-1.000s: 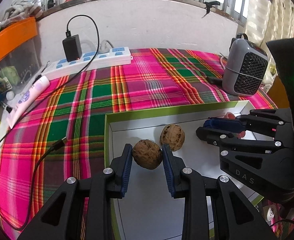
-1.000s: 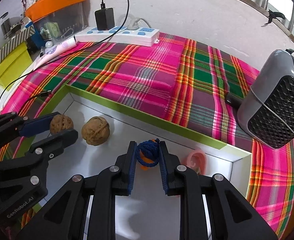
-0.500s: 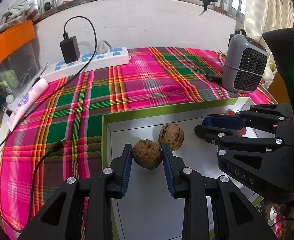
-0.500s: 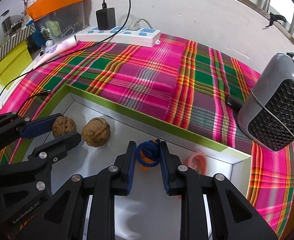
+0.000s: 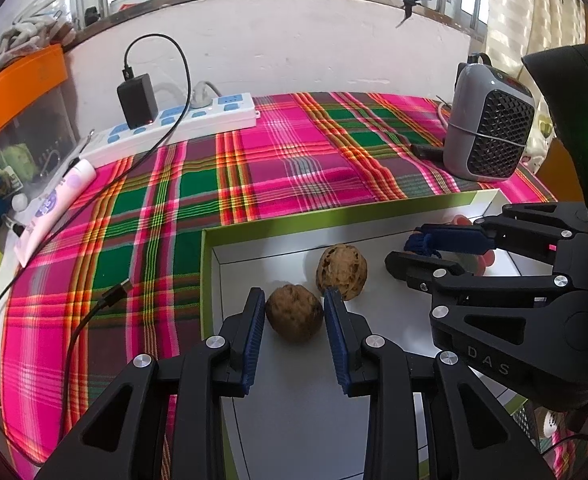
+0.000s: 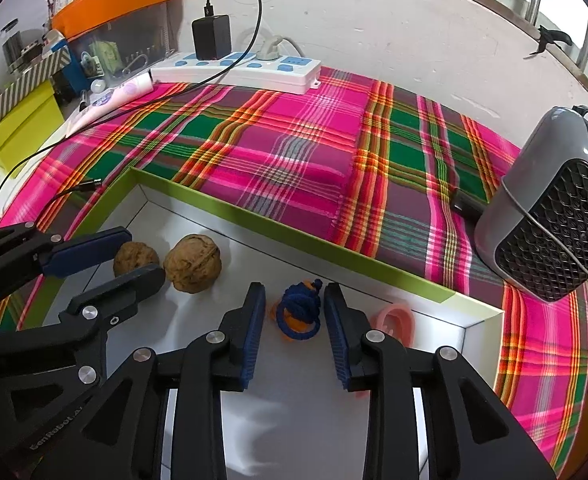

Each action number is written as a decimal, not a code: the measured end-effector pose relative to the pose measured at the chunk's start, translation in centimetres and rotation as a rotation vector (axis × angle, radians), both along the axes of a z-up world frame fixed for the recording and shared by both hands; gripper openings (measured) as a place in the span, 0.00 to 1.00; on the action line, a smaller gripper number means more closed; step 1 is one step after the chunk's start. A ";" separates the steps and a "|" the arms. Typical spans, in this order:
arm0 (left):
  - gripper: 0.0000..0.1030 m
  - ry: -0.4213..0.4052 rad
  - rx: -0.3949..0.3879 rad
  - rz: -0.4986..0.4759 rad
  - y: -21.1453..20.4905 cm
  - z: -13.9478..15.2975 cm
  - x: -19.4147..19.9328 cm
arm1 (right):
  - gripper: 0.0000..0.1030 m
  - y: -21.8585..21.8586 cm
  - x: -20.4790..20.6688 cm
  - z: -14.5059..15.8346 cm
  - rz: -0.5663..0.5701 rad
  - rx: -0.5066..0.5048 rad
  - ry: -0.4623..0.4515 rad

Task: Organize objects
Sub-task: 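Open the right tool to set the toy in the box while the left tool releases the walnut, then withdraw both open tools up and away from the box, then move the left tool to the pink-white clip while the right tool approaches the white round container, then close the left tool on the pink-white clip while the right tool grasps the white container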

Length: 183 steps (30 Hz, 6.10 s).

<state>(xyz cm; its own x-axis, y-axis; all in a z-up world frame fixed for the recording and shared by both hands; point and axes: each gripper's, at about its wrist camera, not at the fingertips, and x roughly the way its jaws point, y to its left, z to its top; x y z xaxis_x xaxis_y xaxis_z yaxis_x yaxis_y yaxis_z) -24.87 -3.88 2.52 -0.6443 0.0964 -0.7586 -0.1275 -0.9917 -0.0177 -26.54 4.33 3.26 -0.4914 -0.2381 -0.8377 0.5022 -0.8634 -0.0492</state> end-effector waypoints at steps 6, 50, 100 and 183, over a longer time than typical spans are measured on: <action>0.29 0.001 0.000 0.004 0.0 0.0 0.0 | 0.45 0.0 0.1 0.1 -0.001 -0.004 0.007; 0.39 0.043 0.076 0.053 -1.4 2.1 5.0 | 0.46 3.3 4.4 2.2 -0.078 -0.124 0.049; 0.40 0.037 0.207 0.066 -1.6 1.2 14.8 | 0.46 10.0 14.7 2.8 -0.180 -0.229 0.134; 0.45 -0.018 0.087 -0.016 0.7 -1.5 14.8 | 0.46 8.9 14.8 -1.0 -0.108 -0.079 0.064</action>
<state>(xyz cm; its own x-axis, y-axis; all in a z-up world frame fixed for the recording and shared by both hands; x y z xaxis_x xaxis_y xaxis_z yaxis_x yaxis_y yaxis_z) -10.02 -3.15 1.01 -0.6282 0.1730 -0.7585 -0.1424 -0.9841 -0.1065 -11.74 13.25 2.25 -0.5696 -0.2453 -0.7845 0.4042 -0.9146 -0.0075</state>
